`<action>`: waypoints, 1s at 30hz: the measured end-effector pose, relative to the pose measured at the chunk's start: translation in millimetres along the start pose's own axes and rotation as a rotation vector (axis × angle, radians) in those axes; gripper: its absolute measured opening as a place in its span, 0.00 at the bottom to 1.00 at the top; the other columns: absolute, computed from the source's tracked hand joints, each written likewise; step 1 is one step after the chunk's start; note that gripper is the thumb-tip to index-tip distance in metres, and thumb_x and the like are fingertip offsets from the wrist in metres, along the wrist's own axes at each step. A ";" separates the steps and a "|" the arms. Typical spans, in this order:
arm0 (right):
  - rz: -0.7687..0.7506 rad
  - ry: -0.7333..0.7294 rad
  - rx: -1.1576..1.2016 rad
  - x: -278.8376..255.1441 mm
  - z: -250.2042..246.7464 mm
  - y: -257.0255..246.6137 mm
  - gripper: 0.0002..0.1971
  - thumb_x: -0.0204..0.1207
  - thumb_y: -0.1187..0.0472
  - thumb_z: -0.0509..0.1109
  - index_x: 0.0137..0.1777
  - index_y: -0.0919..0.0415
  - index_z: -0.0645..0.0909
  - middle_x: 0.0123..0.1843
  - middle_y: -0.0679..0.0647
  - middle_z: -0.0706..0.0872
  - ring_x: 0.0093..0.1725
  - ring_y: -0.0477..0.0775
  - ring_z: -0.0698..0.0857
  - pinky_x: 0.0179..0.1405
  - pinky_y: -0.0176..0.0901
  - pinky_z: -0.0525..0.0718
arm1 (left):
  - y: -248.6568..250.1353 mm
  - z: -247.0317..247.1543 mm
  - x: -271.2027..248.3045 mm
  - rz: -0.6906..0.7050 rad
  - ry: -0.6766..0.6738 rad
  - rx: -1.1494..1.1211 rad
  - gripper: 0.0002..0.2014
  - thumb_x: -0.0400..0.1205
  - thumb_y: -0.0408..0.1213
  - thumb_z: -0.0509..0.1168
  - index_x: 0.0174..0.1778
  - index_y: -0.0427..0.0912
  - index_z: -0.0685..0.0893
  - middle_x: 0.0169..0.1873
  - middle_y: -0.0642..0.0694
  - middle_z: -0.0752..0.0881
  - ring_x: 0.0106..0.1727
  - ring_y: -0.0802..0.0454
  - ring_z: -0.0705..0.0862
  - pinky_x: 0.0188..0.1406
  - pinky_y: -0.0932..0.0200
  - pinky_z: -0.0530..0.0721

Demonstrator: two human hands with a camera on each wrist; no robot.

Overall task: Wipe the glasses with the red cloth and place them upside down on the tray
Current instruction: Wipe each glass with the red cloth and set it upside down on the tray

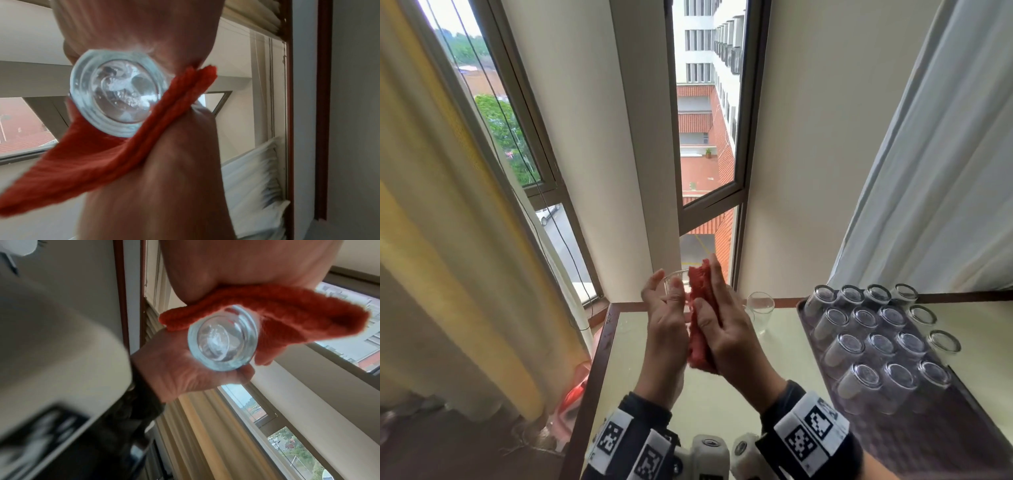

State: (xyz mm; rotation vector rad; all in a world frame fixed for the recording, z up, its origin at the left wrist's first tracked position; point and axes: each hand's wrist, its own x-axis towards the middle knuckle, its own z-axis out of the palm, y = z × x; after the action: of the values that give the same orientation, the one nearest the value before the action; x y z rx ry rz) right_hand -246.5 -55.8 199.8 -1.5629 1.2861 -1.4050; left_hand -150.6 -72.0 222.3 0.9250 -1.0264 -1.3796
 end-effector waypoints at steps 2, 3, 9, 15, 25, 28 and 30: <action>-0.028 -0.051 -0.030 -8.2 3.9 -4.6 0.35 0.81 0.50 0.57 0.85 0.37 0.46 0.74 0.46 0.70 0.66 0.29 0.75 0.63 0.21 0.73 | 2.8 -2.6 -1.0 0.002 -0.010 -0.003 0.15 0.89 0.50 0.53 0.71 0.55 0.69 0.56 0.41 0.86 0.48 0.53 0.92 0.47 0.57 0.91; -0.032 -0.062 -0.009 -9.1 4.5 -6.8 0.34 0.81 0.50 0.57 0.85 0.36 0.47 0.74 0.44 0.70 0.66 0.27 0.74 0.63 0.20 0.72 | 2.9 -3.6 -2.2 0.007 -0.021 -0.009 0.14 0.90 0.48 0.52 0.70 0.53 0.70 0.54 0.41 0.86 0.45 0.56 0.92 0.42 0.61 0.90; -0.004 0.083 0.184 13.1 2.3 -9.3 0.26 0.76 0.37 0.60 0.76 0.28 0.67 0.72 0.40 0.78 0.70 0.44 0.81 0.71 0.52 0.81 | -0.1 1.2 -11.8 0.035 -0.058 0.035 0.17 0.81 0.55 0.66 0.64 0.60 0.73 0.63 0.37 0.83 0.58 0.47 0.89 0.51 0.58 0.89; -0.036 0.025 0.072 -3.5 4.1 -8.7 0.32 0.82 0.51 0.58 0.85 0.39 0.55 0.70 0.36 0.73 0.68 0.31 0.77 0.66 0.28 0.76 | -2.0 -6.2 -9.0 0.035 -0.063 0.005 0.21 0.81 0.52 0.58 0.70 0.54 0.72 0.61 0.40 0.86 0.58 0.50 0.90 0.50 0.59 0.89; -0.006 -0.008 0.118 -0.7 0.6 -13.0 0.33 0.80 0.48 0.58 0.84 0.37 0.54 0.67 0.23 0.71 0.65 0.24 0.76 0.64 0.27 0.76 | -1.1 -2.4 -15.8 0.067 -0.080 0.009 0.17 0.80 0.53 0.58 0.65 0.58 0.72 0.60 0.40 0.85 0.57 0.49 0.90 0.50 0.58 0.89; 0.003 0.056 0.164 11.0 -5.7 -15.6 0.27 0.80 0.46 0.59 0.79 0.42 0.63 0.56 0.24 0.83 0.61 0.41 0.85 0.64 0.43 0.83 | -3.6 0.0 -14.2 0.064 -0.097 0.032 0.18 0.79 0.57 0.65 0.64 0.63 0.74 0.65 0.38 0.82 0.60 0.45 0.89 0.56 0.50 0.90; -0.004 0.035 0.182 10.2 -6.0 -16.6 0.27 0.83 0.48 0.59 0.82 0.46 0.61 0.54 0.16 0.81 0.60 0.34 0.84 0.62 0.36 0.82 | -2.3 0.0 -8.5 0.058 -0.086 0.058 0.18 0.77 0.61 0.67 0.61 0.66 0.77 0.68 0.37 0.78 0.64 0.41 0.87 0.62 0.42 0.88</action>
State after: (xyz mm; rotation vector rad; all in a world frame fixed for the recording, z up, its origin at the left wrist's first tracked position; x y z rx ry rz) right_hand -249.1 -59.8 219.7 -1.4257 1.1410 -1.5135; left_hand -150.8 -63.6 219.9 0.8775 -1.1548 -1.3574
